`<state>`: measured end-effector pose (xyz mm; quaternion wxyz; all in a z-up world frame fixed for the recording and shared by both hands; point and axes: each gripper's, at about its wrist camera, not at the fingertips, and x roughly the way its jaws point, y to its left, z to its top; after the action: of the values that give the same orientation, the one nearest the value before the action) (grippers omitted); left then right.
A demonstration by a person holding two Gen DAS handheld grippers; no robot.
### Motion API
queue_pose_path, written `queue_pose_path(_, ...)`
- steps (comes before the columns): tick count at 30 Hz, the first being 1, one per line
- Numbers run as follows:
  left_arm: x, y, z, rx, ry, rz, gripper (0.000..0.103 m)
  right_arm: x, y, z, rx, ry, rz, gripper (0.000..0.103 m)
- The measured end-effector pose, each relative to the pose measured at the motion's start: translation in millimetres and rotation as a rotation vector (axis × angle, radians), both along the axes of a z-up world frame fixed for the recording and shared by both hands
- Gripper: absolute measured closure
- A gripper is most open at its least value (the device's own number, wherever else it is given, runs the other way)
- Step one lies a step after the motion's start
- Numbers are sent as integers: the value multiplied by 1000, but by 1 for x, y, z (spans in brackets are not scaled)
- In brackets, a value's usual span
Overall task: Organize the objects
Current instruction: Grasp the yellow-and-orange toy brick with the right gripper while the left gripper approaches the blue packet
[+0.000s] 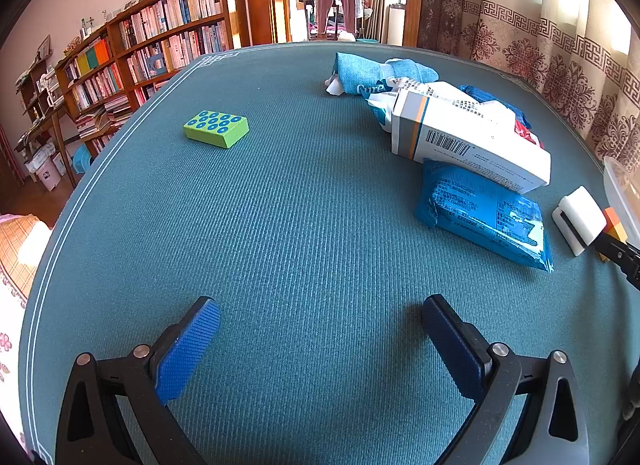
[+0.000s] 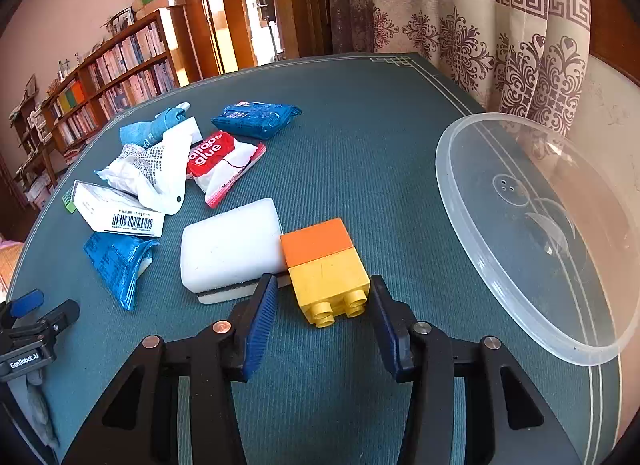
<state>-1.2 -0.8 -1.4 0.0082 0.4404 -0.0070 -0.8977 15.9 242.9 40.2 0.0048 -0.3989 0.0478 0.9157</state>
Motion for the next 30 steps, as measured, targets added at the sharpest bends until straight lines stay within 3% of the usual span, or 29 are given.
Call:
queue_pose_path(4,0,0,0,0,0,0,0,-2,-5,-1,-1,8,20,70)
queue_pose_path(11,2,-2,1,2,1,-8,0,6,-18,-2,-20,17,70,70)
queue_pose_path(18,2,17,5,4,-10,-127,0,19,-24,-4,-19,19,75,70)
queue_pose_path(30,-18,64,22,98,-22,-271,0,21,-16,-4,-65,25,73,70)
